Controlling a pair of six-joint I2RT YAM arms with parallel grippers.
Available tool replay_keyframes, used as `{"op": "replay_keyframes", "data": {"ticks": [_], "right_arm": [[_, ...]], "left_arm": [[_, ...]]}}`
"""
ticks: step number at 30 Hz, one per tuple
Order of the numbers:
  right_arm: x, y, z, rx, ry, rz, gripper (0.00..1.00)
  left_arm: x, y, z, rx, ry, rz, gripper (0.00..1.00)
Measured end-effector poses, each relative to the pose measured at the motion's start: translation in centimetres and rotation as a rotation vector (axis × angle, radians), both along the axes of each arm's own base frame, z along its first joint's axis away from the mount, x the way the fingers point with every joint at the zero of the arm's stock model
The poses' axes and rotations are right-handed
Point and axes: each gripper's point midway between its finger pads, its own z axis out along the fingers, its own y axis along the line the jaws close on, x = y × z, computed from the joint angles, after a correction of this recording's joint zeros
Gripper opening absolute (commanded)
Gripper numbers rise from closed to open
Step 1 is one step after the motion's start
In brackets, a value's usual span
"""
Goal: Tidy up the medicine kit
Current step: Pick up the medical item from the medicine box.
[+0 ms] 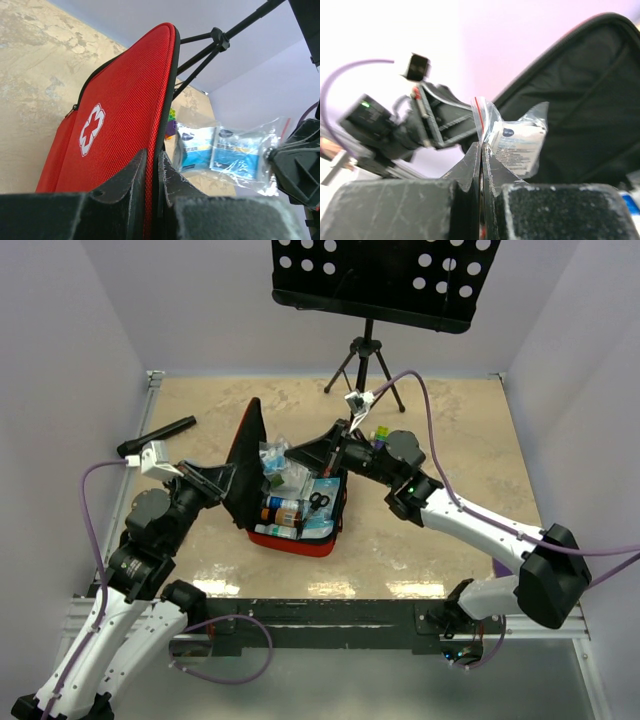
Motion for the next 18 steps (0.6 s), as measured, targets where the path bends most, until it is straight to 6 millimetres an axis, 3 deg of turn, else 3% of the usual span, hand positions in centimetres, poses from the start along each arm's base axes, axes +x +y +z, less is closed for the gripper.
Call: {"op": "replay_keyframes", "data": {"ticks": [6, 14, 18], "right_arm": [[-0.6, 0.5, 1.8, 0.097, 0.038, 0.026, 0.0], [0.4, 2.1, 0.3, 0.139, 0.155, 0.024, 0.0], [0.7, 2.4, 0.7, 0.18, 0.18, 0.019, 0.0]], "left_arm": [[0.0, 0.2, 0.0, -0.002, 0.0, 0.012, 0.0], [0.0, 0.2, 0.1, -0.004, -0.001, 0.01, 0.0], [-0.1, 0.2, 0.1, -0.004, -0.003, 0.008, 0.0]]}}
